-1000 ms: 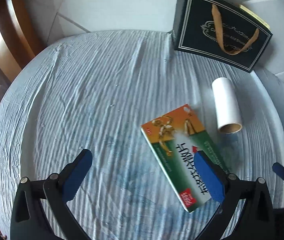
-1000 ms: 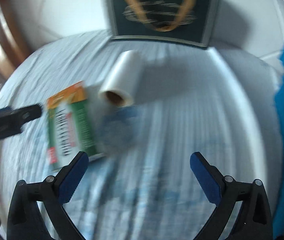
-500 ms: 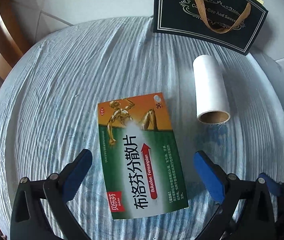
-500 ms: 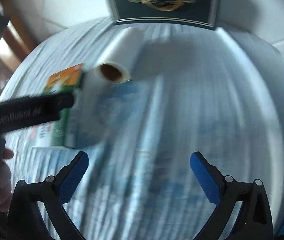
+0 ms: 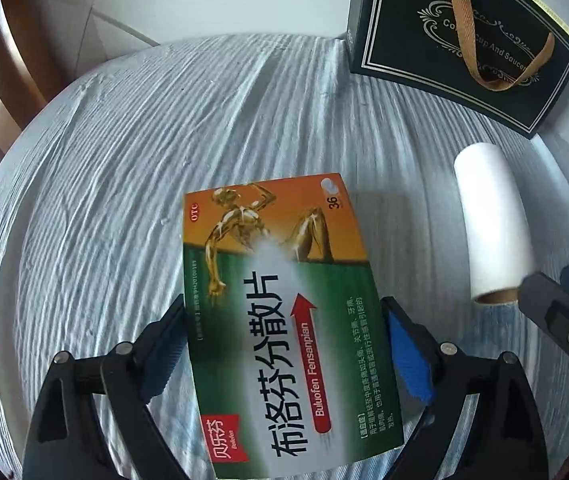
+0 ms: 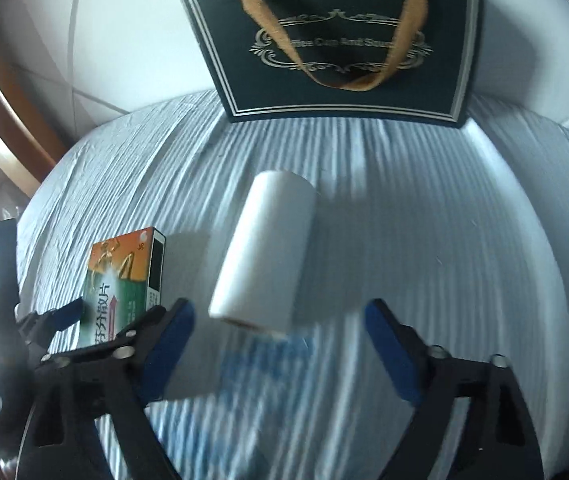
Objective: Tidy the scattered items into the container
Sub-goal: 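Grasp the ibuprofen box with the left tool while the right tool grasps the last paper roll, then carry the ibuprofen box and paper roll over the blue crate with both tools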
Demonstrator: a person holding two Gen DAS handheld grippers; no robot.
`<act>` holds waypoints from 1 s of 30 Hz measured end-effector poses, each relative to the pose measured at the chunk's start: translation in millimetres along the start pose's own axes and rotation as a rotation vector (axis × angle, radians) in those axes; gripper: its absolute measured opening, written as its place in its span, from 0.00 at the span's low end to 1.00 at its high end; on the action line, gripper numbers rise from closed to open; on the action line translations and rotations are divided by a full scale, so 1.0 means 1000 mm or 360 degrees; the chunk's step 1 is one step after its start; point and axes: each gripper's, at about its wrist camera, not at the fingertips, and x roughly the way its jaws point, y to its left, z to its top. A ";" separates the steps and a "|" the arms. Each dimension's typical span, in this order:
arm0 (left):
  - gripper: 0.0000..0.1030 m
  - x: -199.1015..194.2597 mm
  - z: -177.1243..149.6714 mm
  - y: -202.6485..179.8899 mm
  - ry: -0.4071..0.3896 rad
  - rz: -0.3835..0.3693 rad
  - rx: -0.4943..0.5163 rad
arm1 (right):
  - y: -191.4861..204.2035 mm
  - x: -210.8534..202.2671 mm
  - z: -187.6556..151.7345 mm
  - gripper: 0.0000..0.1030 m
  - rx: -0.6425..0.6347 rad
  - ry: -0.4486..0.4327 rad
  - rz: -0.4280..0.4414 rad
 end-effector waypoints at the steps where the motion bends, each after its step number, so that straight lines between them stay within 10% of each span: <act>1: 0.90 0.002 0.002 0.001 -0.0001 -0.0007 0.0002 | 0.006 0.004 0.001 0.80 -0.0011 0.0008 -0.0017; 8: 1.00 0.008 0.002 -0.001 -0.0033 0.0016 -0.0019 | 0.014 0.051 0.006 0.78 -0.0050 0.0063 -0.0124; 12: 0.93 0.003 -0.002 -0.001 -0.0077 -0.0006 0.0000 | 0.016 0.050 0.003 0.46 -0.0099 0.0037 -0.0204; 16: 0.88 -0.004 -0.009 -0.004 -0.0070 -0.0014 0.0006 | 0.012 0.040 -0.003 0.46 -0.0090 0.0046 -0.0172; 30: 0.88 -0.144 -0.047 0.005 -0.0387 0.0025 0.0050 | 0.046 -0.117 -0.038 0.44 -0.0219 -0.0303 -0.0135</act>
